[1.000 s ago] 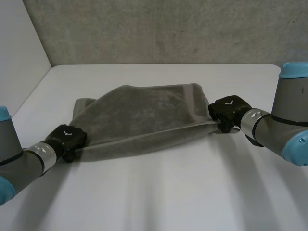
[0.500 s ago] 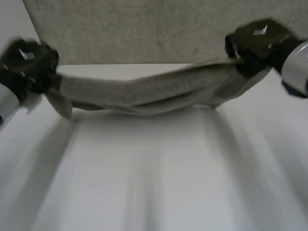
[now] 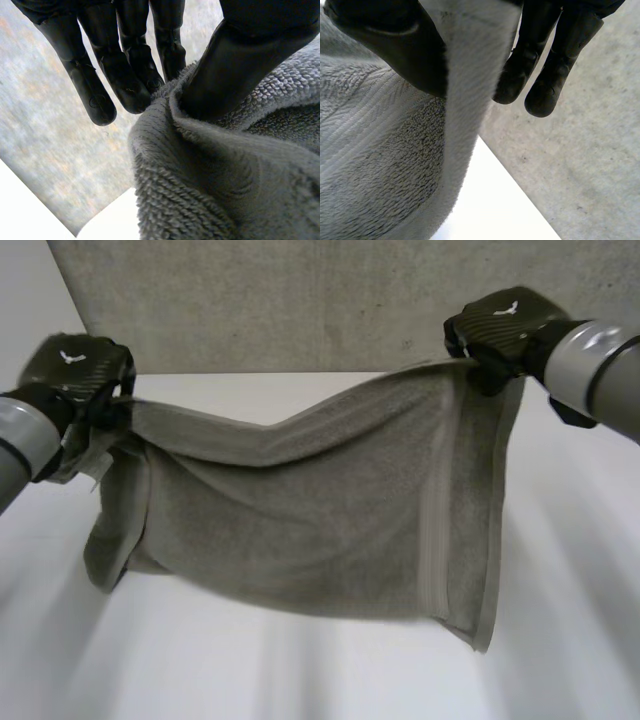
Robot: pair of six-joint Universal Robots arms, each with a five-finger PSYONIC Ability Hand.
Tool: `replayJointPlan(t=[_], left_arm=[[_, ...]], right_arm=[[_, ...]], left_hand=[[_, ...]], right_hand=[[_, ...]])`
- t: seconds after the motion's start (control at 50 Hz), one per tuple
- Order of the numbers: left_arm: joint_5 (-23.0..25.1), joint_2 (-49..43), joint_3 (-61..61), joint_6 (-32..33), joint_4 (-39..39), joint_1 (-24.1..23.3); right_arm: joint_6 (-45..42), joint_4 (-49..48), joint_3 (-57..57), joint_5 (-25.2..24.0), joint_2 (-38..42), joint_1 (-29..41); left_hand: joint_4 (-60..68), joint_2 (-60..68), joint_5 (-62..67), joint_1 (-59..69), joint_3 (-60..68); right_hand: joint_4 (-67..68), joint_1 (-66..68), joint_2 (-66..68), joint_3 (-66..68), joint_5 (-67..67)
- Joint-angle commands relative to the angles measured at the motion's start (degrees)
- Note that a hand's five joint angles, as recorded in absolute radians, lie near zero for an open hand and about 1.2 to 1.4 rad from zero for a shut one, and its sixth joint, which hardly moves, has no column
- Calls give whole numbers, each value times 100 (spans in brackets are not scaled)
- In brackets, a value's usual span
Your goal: Fold the towel.
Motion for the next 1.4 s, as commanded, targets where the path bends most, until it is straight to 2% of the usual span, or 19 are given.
replayJointPlan(t=[0.02,0.1,0.14,0.22,0.32,0.38,0.42,0.48,0.52,0.58,0.68,0.8,0.86,0.9,0.92,0.96,1.3,1.36,1.4], left_arm=[[-80,-1172,1945,-106,8,-37],[-80,-1350,2988,-273,16,-90],[-89,-1350,3740,-527,121,-73],[-98,-1271,3990,-756,324,-64],[-63,-1042,3515,-836,368,-73],[-19,-981,2663,-809,447,-37],[51,-972,1832,-731,578,-20],[122,-998,1432,-660,719,-2],[253,-1068,628,-467,1087,68],[385,-1234,-76,-213,1526,191],[499,-1481,-763,165,2019,218],[500,-1613,-1099,421,2091,218],[500,-1631,-1143,536,2073,226],[500,-1640,-1187,597,2029,218],[500,-1640,-1187,597,2029,218],[500,-1640,-1257,606,2003,218],[500,-1306,-1934,834,2003,200],[500,-1192,-2101,870,2003,174],[500,-1043,-2232,870,2003,147]], right_arm=[[-32,-276,-2274,616,1421,255],[12,-618,-4085,1135,1942,326],[21,-680,-4499,1215,1986,335],[56,-619,-4811,1242,1969,326],[30,66,-4214,1172,1802,309],[-23,655,-3475,987,1705,291],[-67,935,-2627,638,1627,256],[-67,936,-2131,434,1565,238],[-76,779,-1081,93,1329,125],[-84,332,-157,-84,1152,80],[-84,-275,977,-102,880,80],[-93,-829,2051,-138,563,80],[-84,-927,2194,-146,528,63],[-84,-1076,2334,-138,484,28],[-84,-1076,2334,-138,484,28],[-84,-1094,2317,-111,501,1],[-84,-1129,2449,-103,501,-43],[-84,-1120,2466,-94,510,-43],[-84,-1129,2492,-85,510,-51]], left_hand=[[215,527,882,986,421],[215,527,882,986,421],[215,527,882,986,421],[215,527,882,986,421],[215,527,882,986,421],[215,527,882,986,421],[215,527,882,986,421],[215,527,882,986,421],[215,527,882,986,421],[215,527,882,986,421],[215,527,882,986,421],[215,527,882,986,421],[-102,210,564,669,104],[-2411,-2099,-1744,-1640,-2205],[-2423,-2111,-1757,-1653,-2217],[-3849,-3537,-3183,-3078,-3643],[-3685,-3373,-3018,-2914,-3479],[-3214,-2902,-2547,-2443,-3008],[-1827,-1515,-1160,-1056,-1621]], right_hand=[[338,490,346,349,359],[338,490,346,349,359],[338,490,346,349,359],[338,490,346,349,359],[338,490,346,349,359],[338,490,346,349,359],[338,490,346,349,359],[338,490,346,349,359],[338,490,346,349,359],[338,490,346,349,359],[338,490,346,349,359],[338,490,346,349,359],[338,490,346,349,359],[338,490,346,349,359],[338,490,346,349,359],[338,490,346,349,359],[338,490,346,349,359],[338,490,346,349,359],[338,490,346,349,359]])
